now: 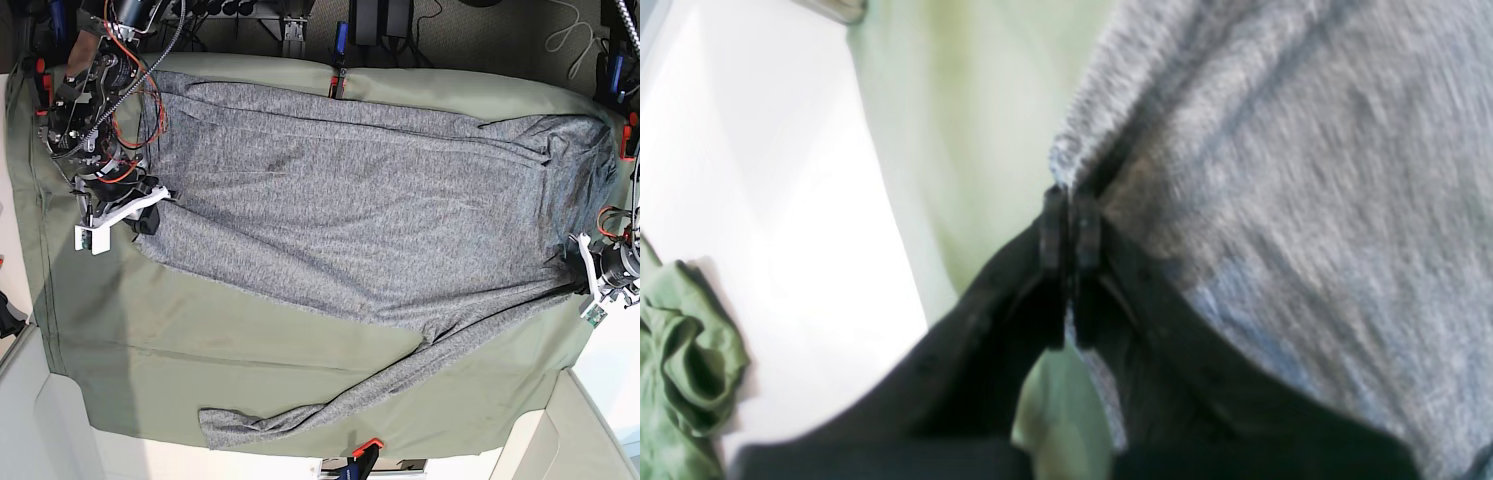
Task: Fold the T-shirt properly
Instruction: 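Close both grippers on the hem corners of the shirt, then lift the hem with both grippers and fold it over toward the collar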
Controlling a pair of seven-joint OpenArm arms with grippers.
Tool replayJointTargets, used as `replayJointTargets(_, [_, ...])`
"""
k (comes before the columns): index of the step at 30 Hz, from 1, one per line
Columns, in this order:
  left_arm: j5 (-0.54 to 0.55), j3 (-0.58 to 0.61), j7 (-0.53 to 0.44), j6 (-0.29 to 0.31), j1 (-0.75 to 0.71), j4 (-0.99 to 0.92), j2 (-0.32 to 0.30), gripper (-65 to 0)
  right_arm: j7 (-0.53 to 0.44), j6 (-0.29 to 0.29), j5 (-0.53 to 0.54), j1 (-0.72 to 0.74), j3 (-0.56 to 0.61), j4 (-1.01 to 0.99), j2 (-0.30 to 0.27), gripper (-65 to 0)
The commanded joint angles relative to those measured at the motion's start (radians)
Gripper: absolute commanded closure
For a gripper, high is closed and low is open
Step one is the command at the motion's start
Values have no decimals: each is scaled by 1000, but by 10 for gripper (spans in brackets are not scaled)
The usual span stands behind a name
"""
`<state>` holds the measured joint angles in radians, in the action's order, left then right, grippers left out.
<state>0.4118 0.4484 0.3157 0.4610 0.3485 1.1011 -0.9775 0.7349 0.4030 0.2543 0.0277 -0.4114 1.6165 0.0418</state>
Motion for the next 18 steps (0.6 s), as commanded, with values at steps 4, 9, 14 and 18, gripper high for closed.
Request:
replayJointTargets(4, [-26, -11, 41, -176, -50, 137, -117, 0, -20, 17, 42, -55, 1, 73, -68, 0])
replayJointTargets(9, [-76, -11, 47, -184, -107, 211, -179, 0, -19, 17, 51, -112, 1, 116, -145, 0])
replayJointTargets(14, [-82, -11, 133, -185, -117, 235, -195, 0, -4, 28, 85, -147, 1, 122, -203, 0])
replayJointTargets(18, [-126, -11, 138, -153, -172, 290, -222, 0, 3, 51, 119, -188, 1, 122, -238, 0])
